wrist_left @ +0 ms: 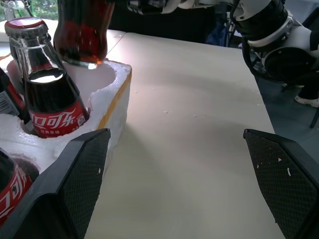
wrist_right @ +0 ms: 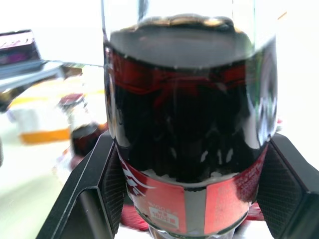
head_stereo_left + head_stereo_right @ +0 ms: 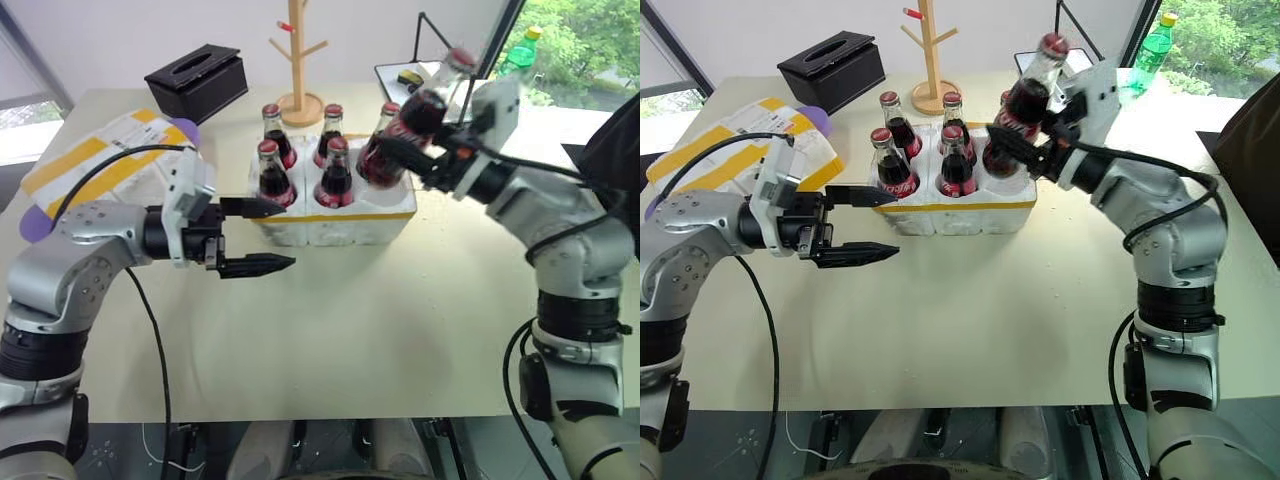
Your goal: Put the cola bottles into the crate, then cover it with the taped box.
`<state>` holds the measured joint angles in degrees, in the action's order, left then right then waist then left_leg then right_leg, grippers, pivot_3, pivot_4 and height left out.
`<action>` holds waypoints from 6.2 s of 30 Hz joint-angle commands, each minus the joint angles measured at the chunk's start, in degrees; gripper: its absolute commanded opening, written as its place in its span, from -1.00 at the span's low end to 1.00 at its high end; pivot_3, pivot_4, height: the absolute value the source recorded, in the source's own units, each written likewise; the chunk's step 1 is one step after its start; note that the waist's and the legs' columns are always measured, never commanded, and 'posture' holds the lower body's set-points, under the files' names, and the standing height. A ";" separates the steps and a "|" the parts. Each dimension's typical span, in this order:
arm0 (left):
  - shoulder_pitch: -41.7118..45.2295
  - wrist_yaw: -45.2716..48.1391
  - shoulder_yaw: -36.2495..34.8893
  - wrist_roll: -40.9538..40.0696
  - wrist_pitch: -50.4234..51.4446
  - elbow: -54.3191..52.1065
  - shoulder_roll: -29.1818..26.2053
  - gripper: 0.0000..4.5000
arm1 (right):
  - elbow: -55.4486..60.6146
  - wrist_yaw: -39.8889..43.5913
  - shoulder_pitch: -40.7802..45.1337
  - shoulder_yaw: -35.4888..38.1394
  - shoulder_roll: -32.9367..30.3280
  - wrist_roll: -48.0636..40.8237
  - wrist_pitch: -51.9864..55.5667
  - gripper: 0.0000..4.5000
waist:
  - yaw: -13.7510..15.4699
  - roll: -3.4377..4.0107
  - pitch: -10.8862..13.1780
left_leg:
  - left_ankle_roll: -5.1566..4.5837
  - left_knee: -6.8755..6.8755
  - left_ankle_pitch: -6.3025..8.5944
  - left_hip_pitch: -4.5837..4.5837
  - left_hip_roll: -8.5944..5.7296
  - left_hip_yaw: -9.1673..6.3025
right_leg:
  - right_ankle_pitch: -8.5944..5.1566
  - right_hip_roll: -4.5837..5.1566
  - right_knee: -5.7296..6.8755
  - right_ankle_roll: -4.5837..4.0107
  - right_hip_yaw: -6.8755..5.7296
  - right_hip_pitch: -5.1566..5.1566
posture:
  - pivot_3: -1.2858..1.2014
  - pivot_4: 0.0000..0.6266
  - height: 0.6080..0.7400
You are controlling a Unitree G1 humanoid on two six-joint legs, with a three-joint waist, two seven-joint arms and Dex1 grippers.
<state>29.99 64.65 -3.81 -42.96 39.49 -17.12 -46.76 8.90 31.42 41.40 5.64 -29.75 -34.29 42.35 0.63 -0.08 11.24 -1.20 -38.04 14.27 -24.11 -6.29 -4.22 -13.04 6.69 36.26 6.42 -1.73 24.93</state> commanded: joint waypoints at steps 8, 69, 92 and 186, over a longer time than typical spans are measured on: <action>-1.98 -0.76 -4.58 -0.62 -0.61 -2.25 -1.96 1.00 | -3.80 3.00 0.18 -2.53 1.35 5.45 -5.85 0.24 | -0.38 0.00 0.00 | 0.01 0.02 0.00 -0.03 0.01 0.00 | 0.00 -0.02 0.01 0.00 0.00 0.07 | 0.03 -0.52 0.94; -44.32 -35.98 -27.60 55.32 -26.13 9.52 -13.04 1.00 | 7.71 31.68 -1.95 10.45 -20.34 -19.92 12.29 0.99 | 0.03 -0.08 -0.07 | -0.36 0.14 0.29 0.06 0.09 0.10 | 0.03 0.10 -0.15 -0.05 0.01 0.04 | 0.03 -0.52 0.94; -13.79 -52.91 -2.51 65.93 -46.09 53.50 -12.62 1.00 | 11.83 28.93 -5.19 12.13 -22.71 -22.15 10.44 0.99 | 0.26 -0.19 -0.14 | -0.35 0.11 0.26 -0.16 0.09 0.19 | 0.07 0.10 -0.02 -0.04 0.01 0.29 | 0.03 -0.52 0.94; -3.34 -9.37 -7.84 21.98 -25.60 7.44 -6.43 0.91 | 5.28 24.59 -16.14 14.28 -28.45 -15.93 5.65 1.00 | -0.03 -0.51 -0.30 | -0.18 -0.23 0.11 -0.24 0.09 0.31 | 0.09 0.08 0.10 0.00 0.04 0.26 | 0.03 -0.52 0.94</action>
<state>27.27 51.72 -6.56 -13.39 7.68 -6.64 -51.48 14.62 55.32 24.86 18.75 -57.23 -50.83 49.44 0.60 -0.59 10.94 -1.37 -38.26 14.37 -24.35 -6.19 -3.91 -12.94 6.77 36.36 6.42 -1.69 25.20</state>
